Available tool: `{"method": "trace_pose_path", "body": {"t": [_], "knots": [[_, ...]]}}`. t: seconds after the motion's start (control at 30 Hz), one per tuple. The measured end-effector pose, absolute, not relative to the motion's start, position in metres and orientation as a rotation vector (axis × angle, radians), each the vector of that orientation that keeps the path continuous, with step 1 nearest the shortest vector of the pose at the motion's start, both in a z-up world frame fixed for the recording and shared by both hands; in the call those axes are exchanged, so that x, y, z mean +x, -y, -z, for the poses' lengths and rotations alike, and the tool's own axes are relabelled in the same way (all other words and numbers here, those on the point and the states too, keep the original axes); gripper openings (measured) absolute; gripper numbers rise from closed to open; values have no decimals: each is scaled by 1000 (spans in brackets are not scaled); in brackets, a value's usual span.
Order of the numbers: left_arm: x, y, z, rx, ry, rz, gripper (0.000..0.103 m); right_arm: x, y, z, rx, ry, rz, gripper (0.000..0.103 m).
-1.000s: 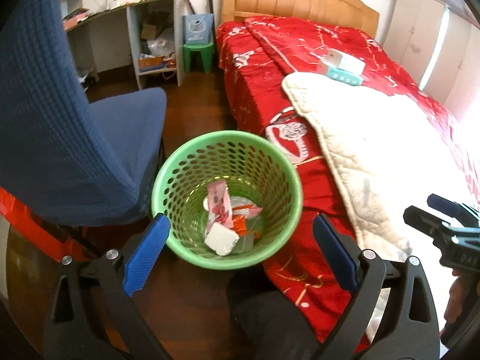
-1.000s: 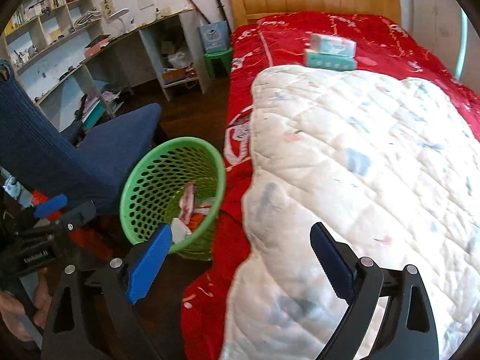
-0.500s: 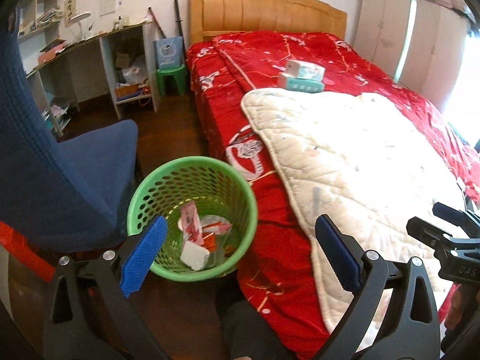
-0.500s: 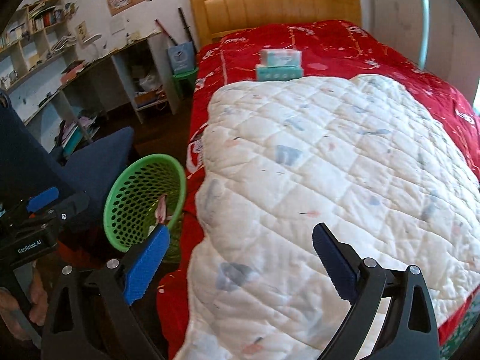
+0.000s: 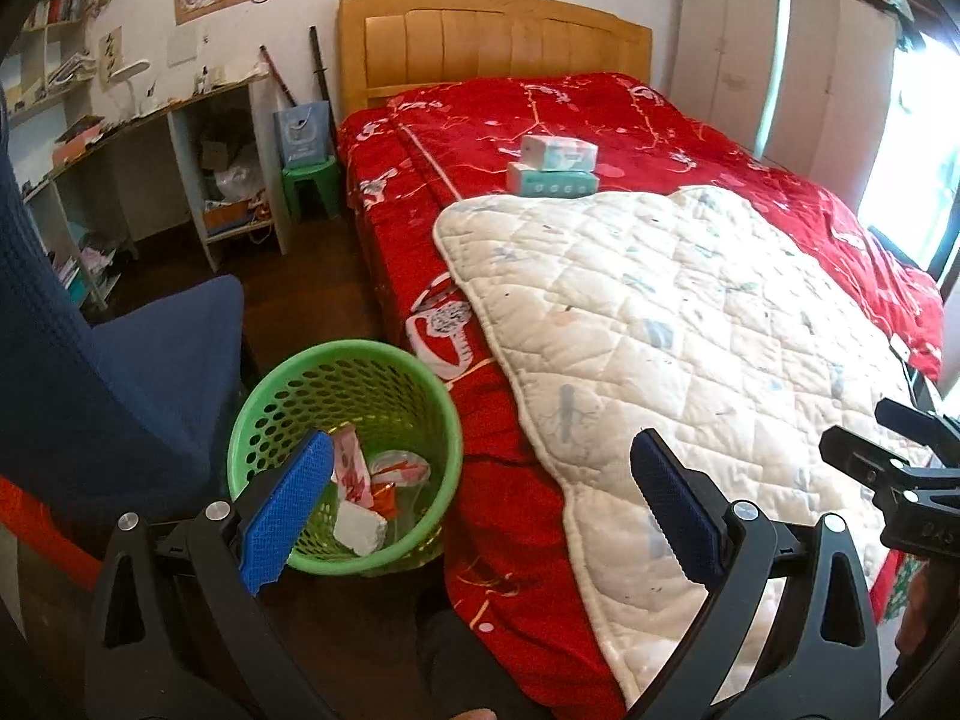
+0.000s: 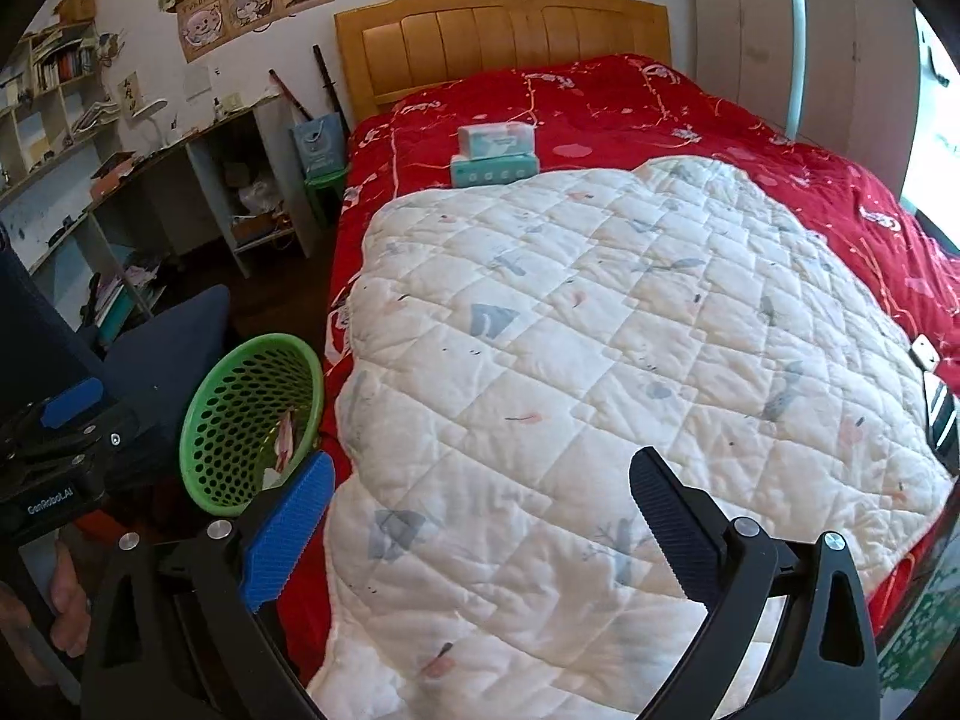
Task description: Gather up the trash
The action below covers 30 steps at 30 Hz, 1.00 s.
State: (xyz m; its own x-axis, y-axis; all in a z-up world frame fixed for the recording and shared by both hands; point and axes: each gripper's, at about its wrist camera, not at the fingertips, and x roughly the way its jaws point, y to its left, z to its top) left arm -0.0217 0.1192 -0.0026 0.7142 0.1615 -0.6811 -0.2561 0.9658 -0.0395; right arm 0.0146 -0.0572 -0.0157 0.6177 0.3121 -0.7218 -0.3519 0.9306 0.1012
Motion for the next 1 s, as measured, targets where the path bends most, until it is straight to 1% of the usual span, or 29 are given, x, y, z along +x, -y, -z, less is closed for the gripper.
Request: {"method": "trace_pose_path", "body": {"t": [0.57, 1.0], "knots": [[-21, -94, -3, -101, -728, -204, 98, 10, 79, 7, -36, -795, -332, 96], [-22, -90, -7, -107, -717, -209, 98, 8, 85, 0, -41, -776, -319, 96]]}}
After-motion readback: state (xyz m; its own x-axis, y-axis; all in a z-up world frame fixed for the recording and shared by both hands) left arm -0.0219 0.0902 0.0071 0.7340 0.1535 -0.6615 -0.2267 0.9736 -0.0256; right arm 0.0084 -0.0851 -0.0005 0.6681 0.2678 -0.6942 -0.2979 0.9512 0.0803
